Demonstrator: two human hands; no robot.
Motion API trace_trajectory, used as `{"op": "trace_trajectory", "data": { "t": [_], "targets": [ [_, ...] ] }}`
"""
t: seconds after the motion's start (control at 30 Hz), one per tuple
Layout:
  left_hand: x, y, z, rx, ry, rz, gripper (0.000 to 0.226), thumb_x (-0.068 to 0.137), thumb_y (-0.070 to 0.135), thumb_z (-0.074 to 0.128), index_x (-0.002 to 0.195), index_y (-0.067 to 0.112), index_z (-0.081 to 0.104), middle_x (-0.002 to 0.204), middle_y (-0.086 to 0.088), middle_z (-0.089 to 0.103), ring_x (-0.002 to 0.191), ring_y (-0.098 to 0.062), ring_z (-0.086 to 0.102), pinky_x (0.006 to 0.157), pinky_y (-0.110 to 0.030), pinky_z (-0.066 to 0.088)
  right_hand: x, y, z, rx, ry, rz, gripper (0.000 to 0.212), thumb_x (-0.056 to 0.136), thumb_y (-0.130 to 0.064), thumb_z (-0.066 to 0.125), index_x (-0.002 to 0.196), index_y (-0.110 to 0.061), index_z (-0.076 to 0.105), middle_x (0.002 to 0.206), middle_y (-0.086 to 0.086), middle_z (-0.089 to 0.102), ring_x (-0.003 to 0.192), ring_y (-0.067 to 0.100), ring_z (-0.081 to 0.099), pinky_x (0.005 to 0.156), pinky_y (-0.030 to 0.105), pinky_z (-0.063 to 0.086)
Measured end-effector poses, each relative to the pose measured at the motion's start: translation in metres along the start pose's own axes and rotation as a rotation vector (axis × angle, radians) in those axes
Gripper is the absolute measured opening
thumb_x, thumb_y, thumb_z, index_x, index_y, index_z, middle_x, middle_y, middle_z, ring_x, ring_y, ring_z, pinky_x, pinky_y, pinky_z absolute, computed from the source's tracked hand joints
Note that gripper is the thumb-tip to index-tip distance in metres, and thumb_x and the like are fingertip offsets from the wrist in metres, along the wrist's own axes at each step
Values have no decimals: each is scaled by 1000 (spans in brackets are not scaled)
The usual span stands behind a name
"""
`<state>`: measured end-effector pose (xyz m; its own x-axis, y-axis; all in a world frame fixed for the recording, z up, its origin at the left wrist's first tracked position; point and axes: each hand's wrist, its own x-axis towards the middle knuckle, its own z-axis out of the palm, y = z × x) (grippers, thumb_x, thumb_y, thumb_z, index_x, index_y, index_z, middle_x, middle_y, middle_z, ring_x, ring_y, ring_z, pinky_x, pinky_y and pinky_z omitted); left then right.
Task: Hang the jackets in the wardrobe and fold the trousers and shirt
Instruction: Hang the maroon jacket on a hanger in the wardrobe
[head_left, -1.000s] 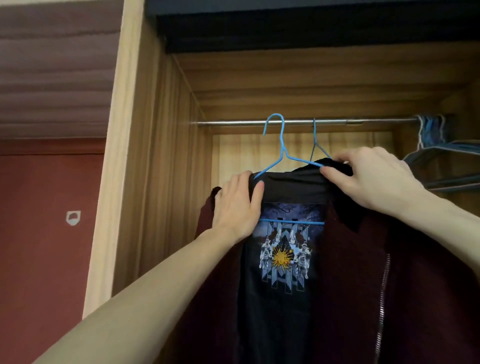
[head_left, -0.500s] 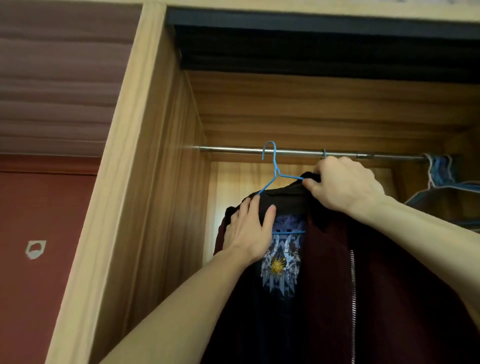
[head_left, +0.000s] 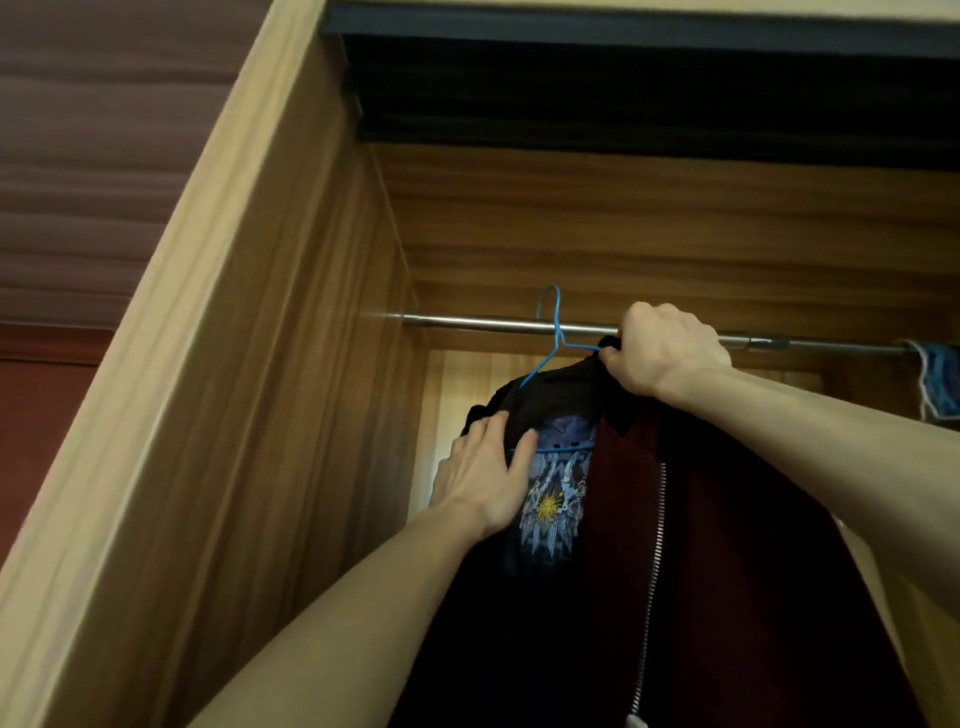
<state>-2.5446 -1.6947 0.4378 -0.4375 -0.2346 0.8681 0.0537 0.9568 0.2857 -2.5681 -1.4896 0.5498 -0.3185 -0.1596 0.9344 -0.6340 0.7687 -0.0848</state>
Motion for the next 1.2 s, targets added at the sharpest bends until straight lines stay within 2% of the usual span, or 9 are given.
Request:
{"op": "trace_trajectory", "data": {
  "t": [0.2,0.43,0.53,0.6,0.7,0.93,1.03,1.13,1.2],
  "targets": [
    [15,-8,-2,63,11,-18,62,107,62,26,160,30,28,162,1,38,144,-27,41,111,-46,37,12,-3,13,13,7,-24,23,97,-36,64,93,-16,54,86,5,47,84,34,49,75,39,41],
    [25,-15,9,46,22,-28,60,107,62,25,156,29,33,157,-1,44,139,-26,46,108,-45,40,17,-8,36,22,-17,-22,21,98,-33,64,94,-15,52,81,3,45,85,33,51,74,39,42],
    [25,-17,14,56,18,-24,59,107,61,26,155,28,34,153,-1,47,137,-26,47,109,-47,42,14,-6,45,12,-50,-21,25,98,-33,64,89,-16,51,76,0,41,92,35,57,73,39,41],
    [24,-18,17,61,21,-29,58,108,60,26,155,28,35,152,-1,48,136,-25,48,108,-46,42,10,-5,48,10,-69,-12,28,98,-33,65,83,-16,50,75,1,42,88,34,55,73,38,40],
    [21,-18,20,79,20,-31,58,108,59,25,155,28,35,152,-1,48,137,-25,47,106,-45,41,4,-8,50,18,-92,1,23,98,-34,66,90,-16,54,77,2,43,85,31,50,74,38,40],
    [6,-18,14,110,26,-8,57,108,59,25,156,29,35,156,1,47,140,-23,45,104,-41,39,4,-30,43,35,-185,82,23,95,-29,71,88,-16,54,83,3,49,87,28,50,76,37,38],
    [-4,-18,5,137,48,-26,56,108,58,24,155,29,37,154,2,49,138,-23,47,100,-39,39,4,-36,40,38,-232,106,29,96,-34,71,88,-16,51,95,5,53,92,30,54,77,36,40],
    [-13,-13,-5,166,54,-24,56,109,57,23,153,28,39,149,1,53,135,-23,49,98,-40,41,1,-39,33,58,-276,109,34,97,-47,68,101,-17,52,104,6,52,112,33,62,80,36,41],
    [-19,-8,-12,167,54,-12,54,109,56,23,152,28,41,147,1,54,133,-23,50,98,-40,41,-1,-41,27,81,-314,106,39,97,-52,66,105,-16,54,103,6,53,108,34,61,81,35,43]
  ]
}}
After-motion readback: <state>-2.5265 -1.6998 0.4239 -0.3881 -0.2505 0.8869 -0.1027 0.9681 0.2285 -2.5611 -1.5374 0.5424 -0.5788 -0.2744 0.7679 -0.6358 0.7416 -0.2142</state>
